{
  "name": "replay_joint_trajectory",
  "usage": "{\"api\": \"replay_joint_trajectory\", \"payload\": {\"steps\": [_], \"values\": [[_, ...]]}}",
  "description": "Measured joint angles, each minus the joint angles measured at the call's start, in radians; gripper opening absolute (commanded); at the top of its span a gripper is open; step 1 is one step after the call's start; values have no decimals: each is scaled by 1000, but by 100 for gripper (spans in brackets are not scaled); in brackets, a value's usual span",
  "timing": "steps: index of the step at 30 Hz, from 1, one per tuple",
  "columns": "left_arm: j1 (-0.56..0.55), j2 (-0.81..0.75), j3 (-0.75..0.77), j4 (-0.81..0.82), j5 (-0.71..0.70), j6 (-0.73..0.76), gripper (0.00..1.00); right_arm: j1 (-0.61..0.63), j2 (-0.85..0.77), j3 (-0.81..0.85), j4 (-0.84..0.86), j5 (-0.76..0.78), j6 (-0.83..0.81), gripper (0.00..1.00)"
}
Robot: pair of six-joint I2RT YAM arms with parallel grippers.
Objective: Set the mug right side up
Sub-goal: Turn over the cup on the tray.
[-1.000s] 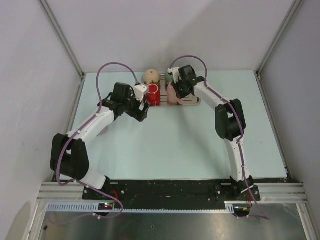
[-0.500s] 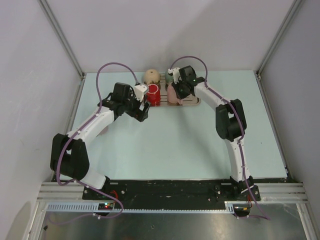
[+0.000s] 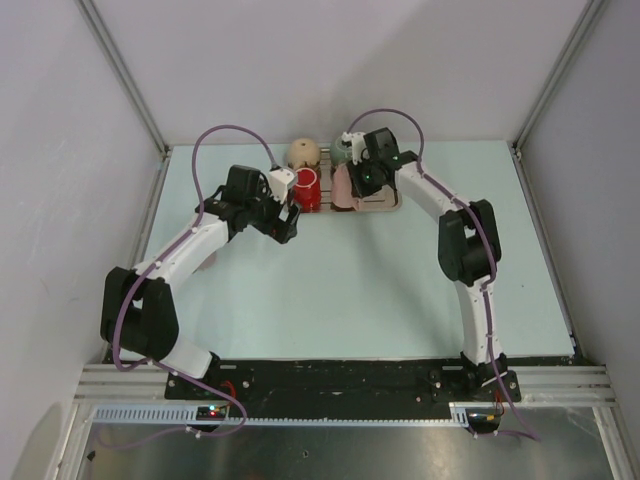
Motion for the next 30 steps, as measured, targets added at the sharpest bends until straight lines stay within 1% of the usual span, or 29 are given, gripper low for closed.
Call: {"api": "replay_joint_trajectory", "payload": {"steps": [6, 14, 21, 30], "values": [[0, 0, 0, 0, 10, 0, 100, -32, -47, 0, -11, -66, 64, 0], [0, 0, 31, 1, 42, 0, 100, -133, -114, -34, 14, -178, 197, 0], [0, 0, 115, 4, 115, -33, 100, -201, -172, -131, 62, -272, 318, 0], [-2, 8, 216, 46, 262, -174, 100, -240, -307, -315, 224, -431, 507, 0]]}}
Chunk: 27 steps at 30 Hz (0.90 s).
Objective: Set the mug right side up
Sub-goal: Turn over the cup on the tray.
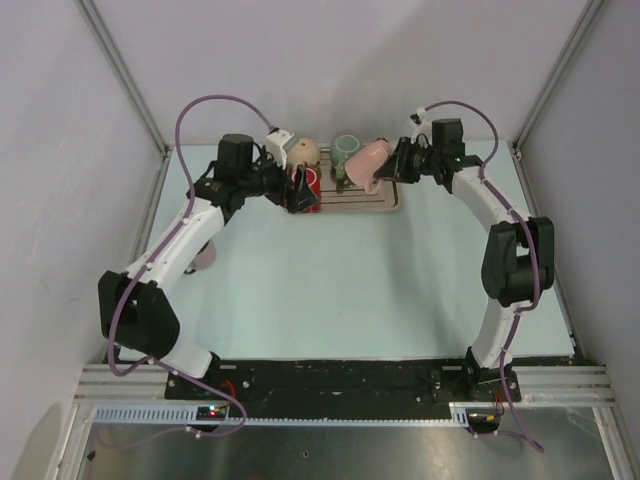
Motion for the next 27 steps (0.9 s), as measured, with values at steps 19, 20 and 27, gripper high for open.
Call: {"api": "replay_joint_trajectory", "payload": {"steps": [19, 20, 27], "values": [[-42, 32, -188, 399, 203, -513, 100, -31, -162, -222, 386, -220, 332, 0], [-43, 30, -203, 431, 210, -544, 100, -29, -164, -230, 400, -227, 341, 0], [-45, -6, -327, 703, 253, -759, 100, -8, -198, -295, 518, -263, 421, 0]]}}
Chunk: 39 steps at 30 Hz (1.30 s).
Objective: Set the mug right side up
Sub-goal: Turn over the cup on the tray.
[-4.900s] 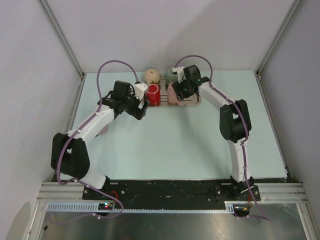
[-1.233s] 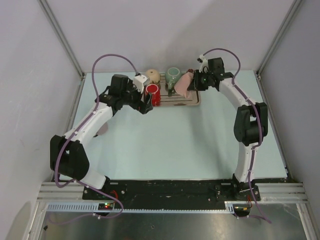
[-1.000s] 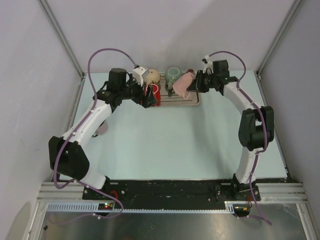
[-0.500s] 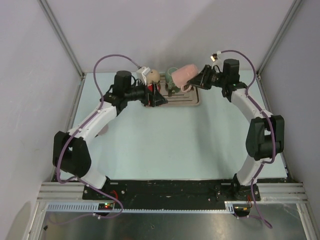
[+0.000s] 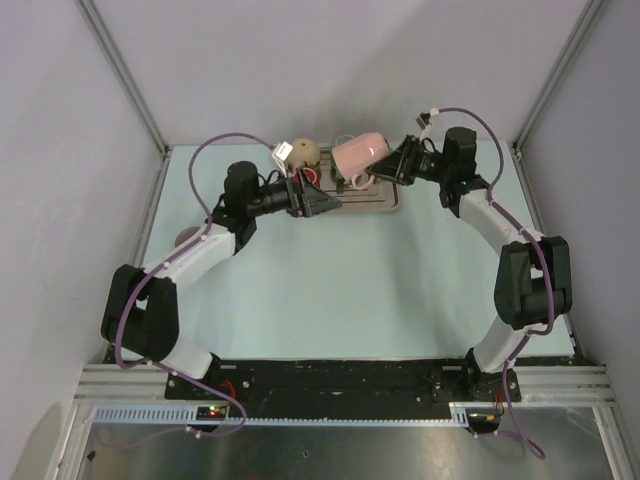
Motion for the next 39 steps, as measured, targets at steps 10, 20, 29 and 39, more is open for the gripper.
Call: {"api": "replay_joint_trajectory", "payload": {"steps": [10, 20, 29, 39], "values": [[-19, -11, -128, 314, 5, -214, 100, 81, -48, -69, 180, -43, 93, 0], [-55, -24, -251, 678, -39, -407, 100, 90, -48, -150, 376, -63, 216, 0], [-71, -23, -275, 794, -68, -447, 100, 108, -48, -194, 556, -75, 323, 0], [-72, -16, -283, 809, -96, -445, 100, 108, -48, -227, 690, -77, 405, 0]]}}
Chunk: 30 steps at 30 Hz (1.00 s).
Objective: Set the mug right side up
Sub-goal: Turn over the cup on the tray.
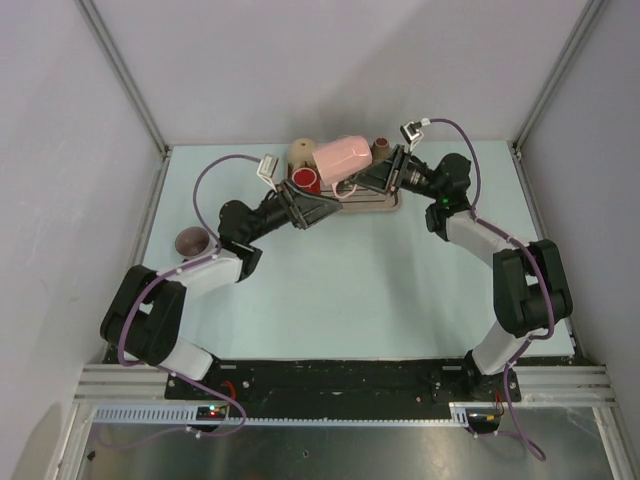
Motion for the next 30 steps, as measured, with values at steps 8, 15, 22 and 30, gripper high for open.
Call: {"api": "replay_joint_trajectory", "payload": {"steps": [8, 15, 22, 30], "values": [[-2, 0, -14, 7, -14, 5, 100, 19, 0, -18, 22, -2, 3, 0], [-2, 0, -25, 13, -26, 19, 99, 42, 0, -25, 47, -6, 2, 0], [0, -8, -34, 12, -40, 26, 90, 51, 1, -45, 71, -5, -16, 0], [24, -29, -53, 11, -40, 26, 78, 61, 6, -58, 93, 14, -44, 0]]}}
